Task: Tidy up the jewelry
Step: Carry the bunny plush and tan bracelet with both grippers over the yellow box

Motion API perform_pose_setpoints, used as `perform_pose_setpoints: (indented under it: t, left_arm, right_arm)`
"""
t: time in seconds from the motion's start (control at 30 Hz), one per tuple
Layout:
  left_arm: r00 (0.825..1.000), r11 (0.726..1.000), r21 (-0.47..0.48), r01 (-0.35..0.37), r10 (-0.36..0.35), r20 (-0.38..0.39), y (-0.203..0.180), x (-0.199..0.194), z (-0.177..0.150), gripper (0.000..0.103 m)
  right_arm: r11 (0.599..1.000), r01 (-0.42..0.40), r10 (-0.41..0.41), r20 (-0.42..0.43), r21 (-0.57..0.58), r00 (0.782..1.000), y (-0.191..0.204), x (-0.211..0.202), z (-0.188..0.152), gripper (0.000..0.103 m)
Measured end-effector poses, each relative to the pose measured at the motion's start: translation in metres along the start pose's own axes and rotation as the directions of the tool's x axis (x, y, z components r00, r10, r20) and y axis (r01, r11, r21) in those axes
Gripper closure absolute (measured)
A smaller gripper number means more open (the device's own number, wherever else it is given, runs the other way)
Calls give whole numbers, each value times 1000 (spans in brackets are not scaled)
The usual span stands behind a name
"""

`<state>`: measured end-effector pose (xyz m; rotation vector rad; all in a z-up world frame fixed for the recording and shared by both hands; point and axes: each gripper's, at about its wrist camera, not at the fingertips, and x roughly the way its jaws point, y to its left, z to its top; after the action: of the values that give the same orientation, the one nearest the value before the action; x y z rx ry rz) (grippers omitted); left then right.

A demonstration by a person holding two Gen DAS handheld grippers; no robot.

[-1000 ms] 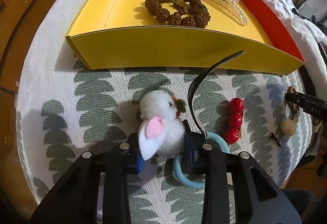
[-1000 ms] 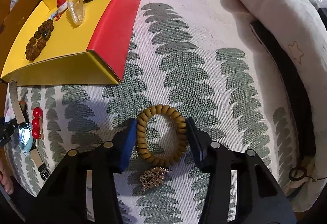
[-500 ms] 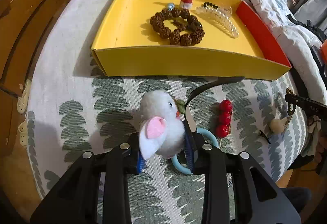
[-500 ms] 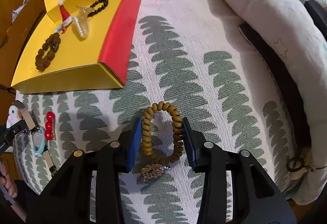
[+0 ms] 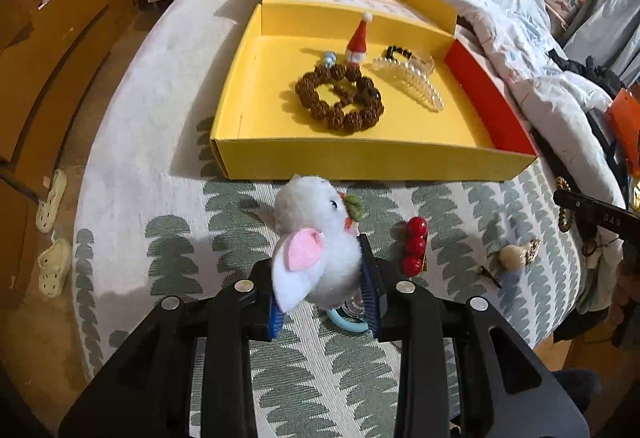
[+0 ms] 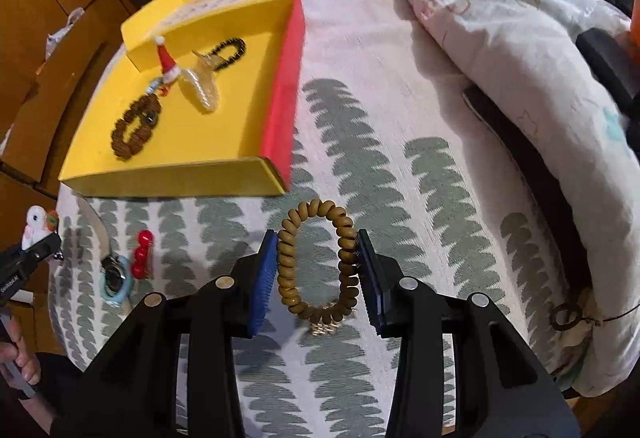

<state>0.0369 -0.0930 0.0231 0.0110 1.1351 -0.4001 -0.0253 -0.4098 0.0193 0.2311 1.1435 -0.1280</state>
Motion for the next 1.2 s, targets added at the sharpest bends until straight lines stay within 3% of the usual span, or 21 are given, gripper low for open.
perform_pose_setpoints:
  t: [0.3, 0.53, 0.87, 1.2]
  left_arm:
    - [999, 999, -28, 43, -42, 34, -1, -12, 20, 72]
    - [998, 1000, -20, 9, -8, 64, -12, -10, 51, 72]
    - [999, 1000, -11, 16, -15, 51, -27, 17, 87, 72]
    - [999, 999, -17, 34, -34, 7, -36, 55, 104, 72]
  right_arm:
    - [994, -84, 89, 74, -71, 993, 60, -24, 32, 63]
    - [986, -116, 125, 79, -117, 989, 100, -19, 61, 63]
    - [986, -126, 128, 17, -107, 992, 112, 28, 83, 63]
    - [988, -104, 102, -26, -114, 994, 122, 69, 102, 63]
